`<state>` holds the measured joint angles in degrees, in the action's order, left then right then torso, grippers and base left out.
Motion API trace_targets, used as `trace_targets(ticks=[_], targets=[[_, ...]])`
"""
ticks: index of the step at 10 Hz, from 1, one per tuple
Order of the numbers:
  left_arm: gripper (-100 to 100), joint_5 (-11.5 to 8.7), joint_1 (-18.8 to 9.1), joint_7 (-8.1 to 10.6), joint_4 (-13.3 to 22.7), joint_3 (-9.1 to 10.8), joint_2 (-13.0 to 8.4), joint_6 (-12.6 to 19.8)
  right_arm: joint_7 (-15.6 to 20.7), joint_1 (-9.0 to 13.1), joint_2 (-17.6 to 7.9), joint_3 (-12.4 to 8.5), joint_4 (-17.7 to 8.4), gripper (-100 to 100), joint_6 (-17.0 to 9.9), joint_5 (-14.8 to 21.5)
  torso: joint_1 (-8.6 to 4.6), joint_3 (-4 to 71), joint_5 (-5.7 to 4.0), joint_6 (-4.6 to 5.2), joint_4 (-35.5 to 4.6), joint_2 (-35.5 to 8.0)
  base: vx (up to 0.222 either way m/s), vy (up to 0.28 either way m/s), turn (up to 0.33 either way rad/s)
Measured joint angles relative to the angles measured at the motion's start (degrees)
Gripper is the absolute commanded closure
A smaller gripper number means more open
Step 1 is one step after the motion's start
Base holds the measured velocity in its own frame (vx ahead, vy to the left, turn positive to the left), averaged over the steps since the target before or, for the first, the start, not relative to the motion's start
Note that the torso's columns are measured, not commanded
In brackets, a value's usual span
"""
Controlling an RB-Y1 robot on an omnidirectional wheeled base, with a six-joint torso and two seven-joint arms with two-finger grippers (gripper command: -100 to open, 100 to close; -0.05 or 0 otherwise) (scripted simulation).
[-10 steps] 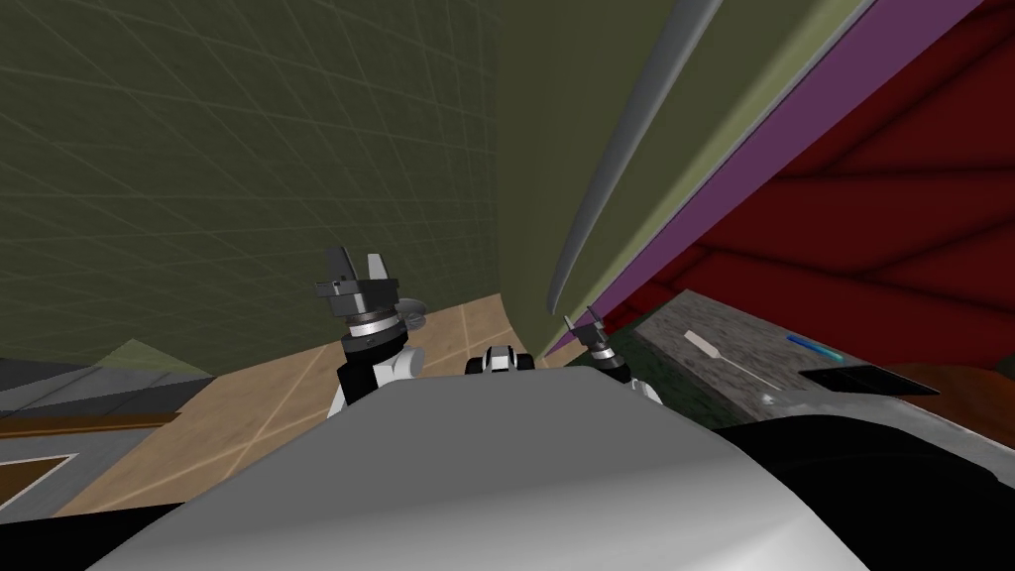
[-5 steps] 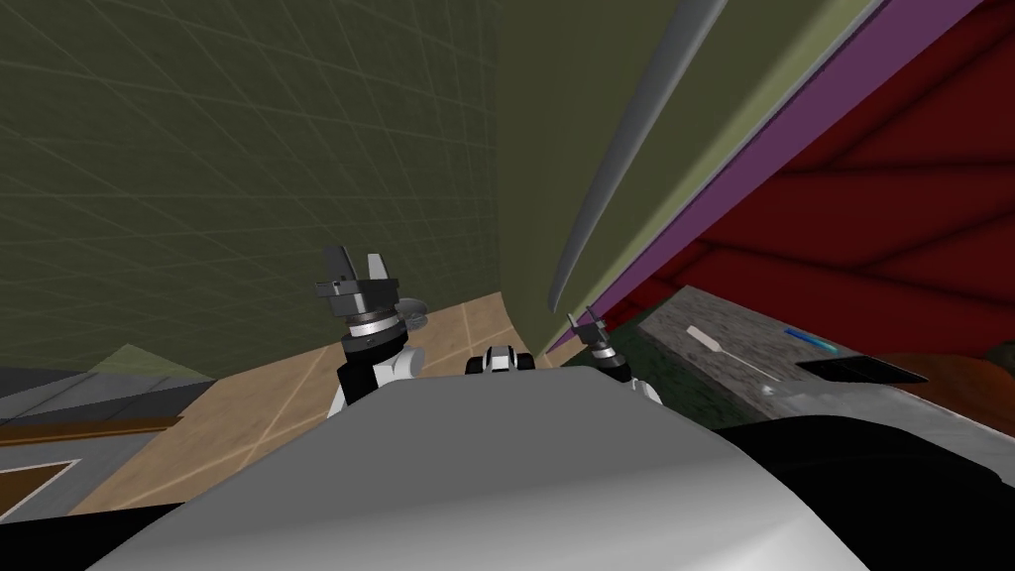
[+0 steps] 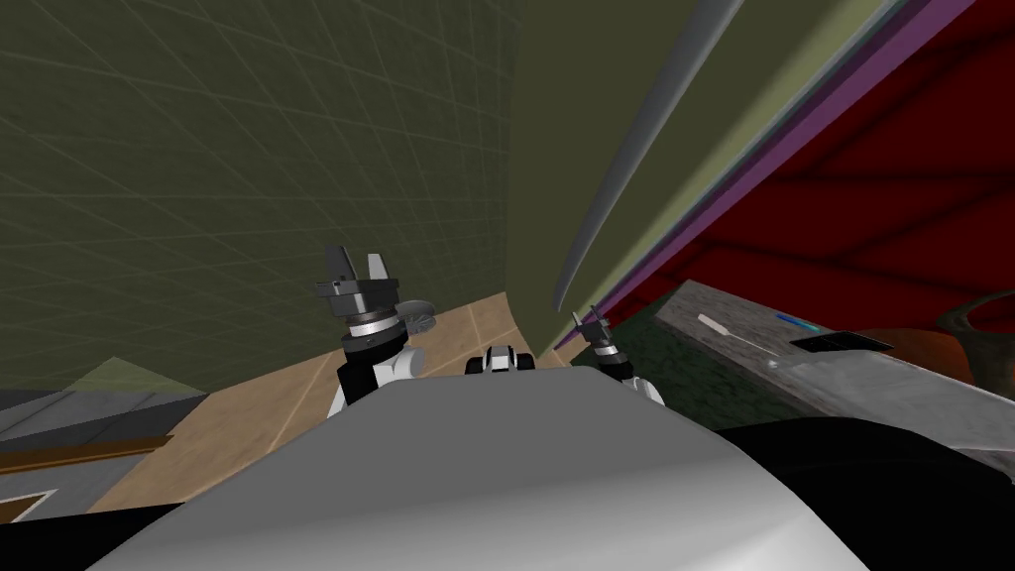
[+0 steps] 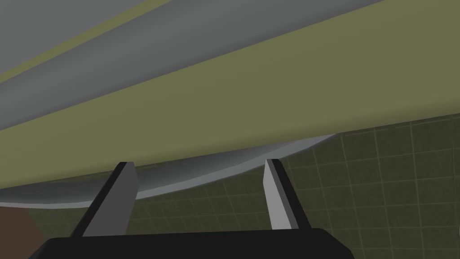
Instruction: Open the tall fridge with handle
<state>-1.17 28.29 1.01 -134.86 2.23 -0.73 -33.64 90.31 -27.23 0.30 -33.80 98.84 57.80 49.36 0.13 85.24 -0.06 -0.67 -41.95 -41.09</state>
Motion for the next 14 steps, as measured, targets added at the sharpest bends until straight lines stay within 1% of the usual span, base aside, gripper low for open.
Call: trace_targets(ticks=[1, 2, 3, 4, 6, 7, 8, 10, 11, 12, 13, 14], targets=[[0, 0.00, 0.00, 0.00, 0.00, 0.00, 0.00, 0.00, 0.07, 0.20, -0.06, -0.26, -0.13, 100, -0.60, -0.02, -0.04, 0.04, 0.01, -0.07, -0.01, 0.06, -0.024, 0.339, -0.082], [0, 0.00, 0.00, 0.00, 0.00, 0.00, 0.00, 0.00, 0.05, 0.59, -0.14, -0.63, 0.00, 100, -1.56, -0.02, 0.19, 0.03, 0.04, -0.08, 0.00, 0.04, 0.015, 0.389, -0.147], [0, 0.00, 0.00, 0.00, 0.00, -0.01, 0.01, 0.00, 0.38, 1.74, -0.45, -1.22, -0.90, 100, -2.80, -0.08, 0.23, 0.12, 0.05, -0.18, 0.03, 0.24, -0.003, 0.327, -0.059], [0, 0.00, 0.00, 0.00, 0.00, 0.00, 0.00, 0.00, 0.44, 1.90, -0.51, -1.56, -1.14, 100, -3.58, -0.16, -0.02, 0.18, 0.07, -0.27, 0.00, 0.24, -0.036, 0.330, -0.066], [0, 0.00, 0.00, 0.00, 0.00, 0.00, 0.00, 0.00, 0.71, 2.63, -0.59, -2.19, -1.49, 100, -4.83, -0.36, -0.15, 0.08, 0.07, -0.14, -0.04, 0.03, -0.019, 0.295, -0.055], [0, 0.00, 0.01, 0.00, 0.00, 0.00, 0.00, 0.00, 0.76, 3.17, -0.88, -2.66, -1.79, 100, -5.55, -0.48, -0.01, 0.09, 0.08, -0.10, -0.05, 0.07, -0.032, 0.352, -0.124], [0, 0.00, 0.00, 0.00, 0.00, 0.00, 0.00, 0.00, 0.90, 4.02, -1.01, -3.11, -1.95, 100, -6.87, -0.47, 0.10, -0.02, 0.08, -0.02, -0.06, -0.12, -0.067, 0.321, -0.032], [0, 0.00, 0.00, 0.00, 0.00, 0.00, 0.00, 0.00, 1.14, 5.34, -1.45, -3.78, -2.75, 100, -8.41, -0.67, -0.10, -0.21, 0.05, 0.22, -0.12, -0.42, -0.036, 0.298, -0.043], [0, 0.00, 0.00, 0.00, -0.01, 0.00, -0.01, 0.00, 1.31, 5.68, -1.54, -4.03, -3.00, 100, -8.83, -0.77, -0.36, -0.29, -0.03, 0.31, -0.13, -0.54, -0.028, 0.110, -0.031], [0, 0.00, 0.00, 0.00, 0.00, 0.02, -0.02, 0.00, 1.34, 5.61, -1.50, -4.07, -2.99, 100, -8.80, -0.81, -0.86, -0.35, -0.16, 0.40, -0.17, -0.62, -0.096, 0.128, 0.117], [0, 0.00, -0.02, 0.00, 0.01, 0.01, -0.02, 0.01, 0.05, 6.81, -2.89, -3.03, -3.85, 100, -9.85, 0.43, -0.70, -0.27, -0.37, -0.12, 0.00, -0.37, -0.118, 0.125, 0.136], [0, 0.00, -0.02, 0.00, 0.01, 0.01, -0.02, 0.01, -2.16, 7.63, -3.96, -1.48, -3.80, 100, -11.79, 2.14, -0.64, -0.02, -0.40, -0.08, 0.19, 0.06, -0.059, 0.049, 0.038]])
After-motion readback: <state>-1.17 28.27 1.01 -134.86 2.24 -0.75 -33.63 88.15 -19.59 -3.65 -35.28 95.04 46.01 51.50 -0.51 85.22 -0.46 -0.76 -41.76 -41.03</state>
